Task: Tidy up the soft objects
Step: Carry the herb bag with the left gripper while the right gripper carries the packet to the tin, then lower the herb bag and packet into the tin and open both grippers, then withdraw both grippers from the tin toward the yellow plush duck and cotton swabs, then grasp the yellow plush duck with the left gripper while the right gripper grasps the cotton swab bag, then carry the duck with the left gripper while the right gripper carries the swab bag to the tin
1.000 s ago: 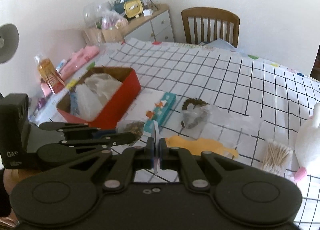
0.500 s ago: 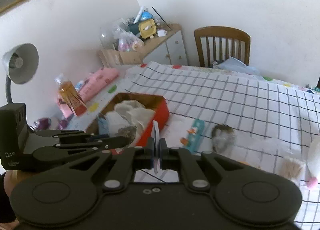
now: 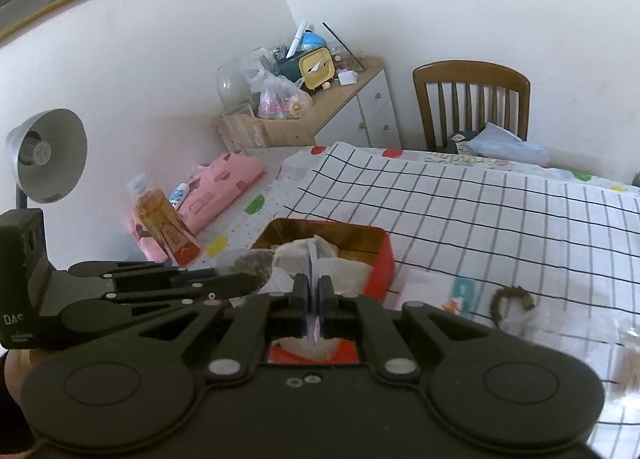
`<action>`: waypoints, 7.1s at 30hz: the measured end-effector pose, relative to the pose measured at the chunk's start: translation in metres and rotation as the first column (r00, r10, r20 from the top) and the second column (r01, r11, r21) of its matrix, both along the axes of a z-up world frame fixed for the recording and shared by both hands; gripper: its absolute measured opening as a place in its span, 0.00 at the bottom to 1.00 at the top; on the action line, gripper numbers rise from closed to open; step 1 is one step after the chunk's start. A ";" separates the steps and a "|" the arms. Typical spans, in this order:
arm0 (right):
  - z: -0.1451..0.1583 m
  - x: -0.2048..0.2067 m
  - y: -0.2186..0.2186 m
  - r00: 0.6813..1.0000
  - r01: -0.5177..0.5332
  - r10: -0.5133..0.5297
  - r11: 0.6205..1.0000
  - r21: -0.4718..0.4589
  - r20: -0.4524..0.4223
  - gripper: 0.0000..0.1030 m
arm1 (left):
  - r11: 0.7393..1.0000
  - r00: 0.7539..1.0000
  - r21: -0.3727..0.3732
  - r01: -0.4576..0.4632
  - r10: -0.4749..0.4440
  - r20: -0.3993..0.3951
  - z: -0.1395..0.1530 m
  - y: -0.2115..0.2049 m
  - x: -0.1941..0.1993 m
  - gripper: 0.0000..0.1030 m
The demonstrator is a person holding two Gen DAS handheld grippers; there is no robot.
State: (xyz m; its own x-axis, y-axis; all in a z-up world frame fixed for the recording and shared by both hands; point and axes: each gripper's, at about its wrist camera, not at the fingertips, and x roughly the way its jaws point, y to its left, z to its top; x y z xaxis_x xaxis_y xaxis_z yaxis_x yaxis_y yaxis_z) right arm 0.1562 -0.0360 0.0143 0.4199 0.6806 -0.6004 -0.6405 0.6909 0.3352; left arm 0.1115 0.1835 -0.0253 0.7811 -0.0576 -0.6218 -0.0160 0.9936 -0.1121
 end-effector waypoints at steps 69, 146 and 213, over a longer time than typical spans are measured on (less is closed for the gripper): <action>-0.058 0.032 0.077 0.997 -0.011 0.025 0.984 -0.180 0.076 0.51 | 0.998 0.995 0.056 0.035 -0.029 -0.096 -0.036 0.053 0.060 0.66; -0.112 0.040 -0.247 0.926 0.377 -0.375 0.907 -0.189 0.051 0.96 | 0.949 0.950 0.045 0.311 -0.309 -0.049 -0.091 -0.243 0.073 1.00; -0.054 -0.006 -0.209 0.939 0.344 -0.339 0.927 -0.147 0.060 0.33 | 0.987 0.987 0.045 0.156 -0.155 -0.037 -0.040 -0.210 0.054 0.31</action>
State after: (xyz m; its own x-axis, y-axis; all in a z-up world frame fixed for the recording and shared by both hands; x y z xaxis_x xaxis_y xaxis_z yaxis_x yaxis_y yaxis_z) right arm 0.1498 -0.2449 -0.0400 0.6317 0.3933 -0.6680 -0.3655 0.9111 0.1908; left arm 0.1652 -0.0261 -0.0652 0.7439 -0.1466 -0.6521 0.1362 0.9884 -0.0668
